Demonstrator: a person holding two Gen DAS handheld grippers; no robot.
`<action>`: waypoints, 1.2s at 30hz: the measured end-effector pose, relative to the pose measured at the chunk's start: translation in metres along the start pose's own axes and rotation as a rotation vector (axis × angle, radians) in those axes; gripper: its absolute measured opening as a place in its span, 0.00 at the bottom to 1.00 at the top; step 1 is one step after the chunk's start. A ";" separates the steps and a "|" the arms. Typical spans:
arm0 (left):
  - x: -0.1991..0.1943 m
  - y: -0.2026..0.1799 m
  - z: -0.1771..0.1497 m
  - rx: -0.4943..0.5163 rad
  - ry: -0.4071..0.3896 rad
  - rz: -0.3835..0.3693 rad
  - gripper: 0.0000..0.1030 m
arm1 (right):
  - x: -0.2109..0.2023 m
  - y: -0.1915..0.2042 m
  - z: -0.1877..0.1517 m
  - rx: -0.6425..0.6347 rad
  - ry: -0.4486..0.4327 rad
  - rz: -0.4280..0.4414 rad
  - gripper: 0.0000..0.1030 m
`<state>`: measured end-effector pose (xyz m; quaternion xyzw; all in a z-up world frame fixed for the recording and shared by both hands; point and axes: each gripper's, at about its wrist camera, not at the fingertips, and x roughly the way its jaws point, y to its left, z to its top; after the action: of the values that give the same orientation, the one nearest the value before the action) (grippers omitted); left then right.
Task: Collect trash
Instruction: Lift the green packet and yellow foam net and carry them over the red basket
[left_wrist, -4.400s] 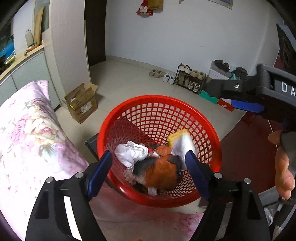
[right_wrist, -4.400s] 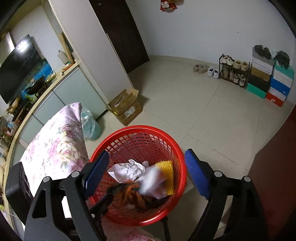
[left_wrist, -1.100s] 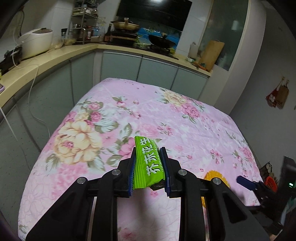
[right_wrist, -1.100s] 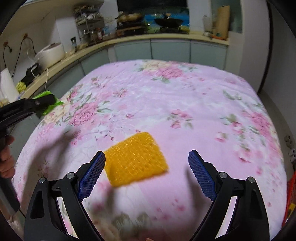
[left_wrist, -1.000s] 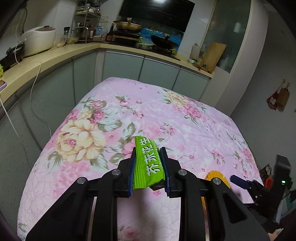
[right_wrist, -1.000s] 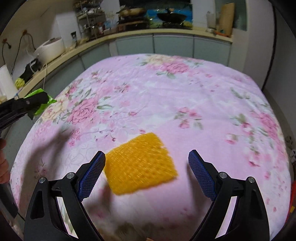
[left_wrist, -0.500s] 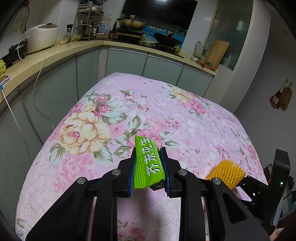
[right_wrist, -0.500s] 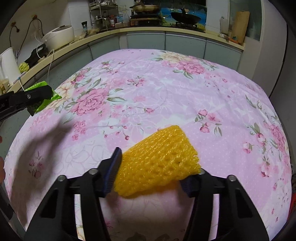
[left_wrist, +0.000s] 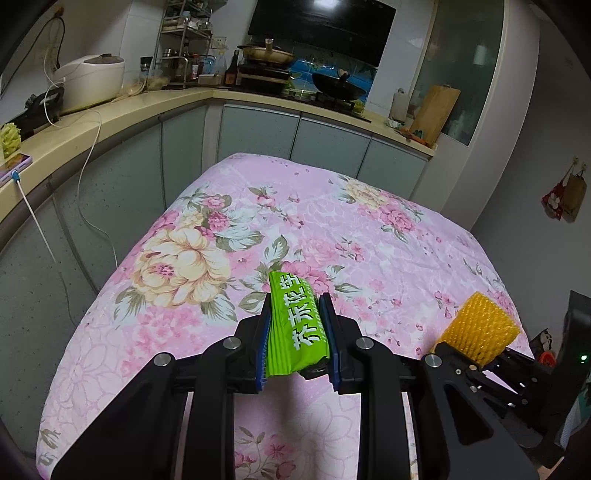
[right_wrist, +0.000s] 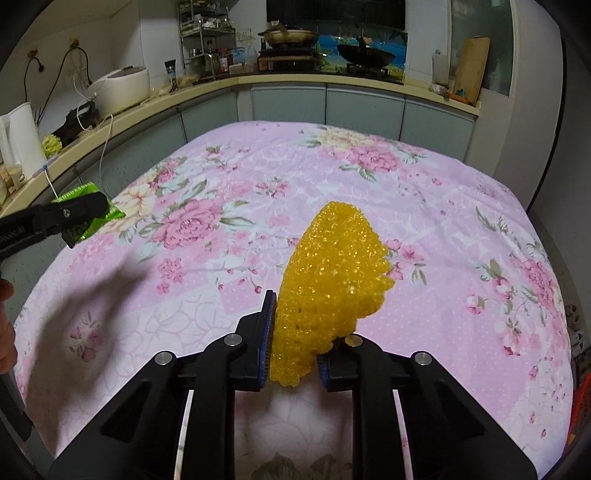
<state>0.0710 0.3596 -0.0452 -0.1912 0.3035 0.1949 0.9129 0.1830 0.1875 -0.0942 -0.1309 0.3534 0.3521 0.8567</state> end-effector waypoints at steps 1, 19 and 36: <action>-0.001 0.000 0.001 0.001 -0.003 0.001 0.22 | -0.002 0.000 0.001 0.002 -0.005 0.001 0.19; -0.038 -0.029 0.013 0.065 -0.098 0.022 0.22 | -0.081 -0.025 0.016 0.088 -0.171 -0.013 0.19; -0.066 -0.101 0.021 0.183 -0.167 -0.030 0.22 | -0.169 -0.076 0.013 0.190 -0.331 -0.069 0.19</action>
<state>0.0798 0.2677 0.0348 -0.0950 0.2400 0.1679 0.9514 0.1582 0.0533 0.0312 -0.0017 0.2345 0.3042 0.9233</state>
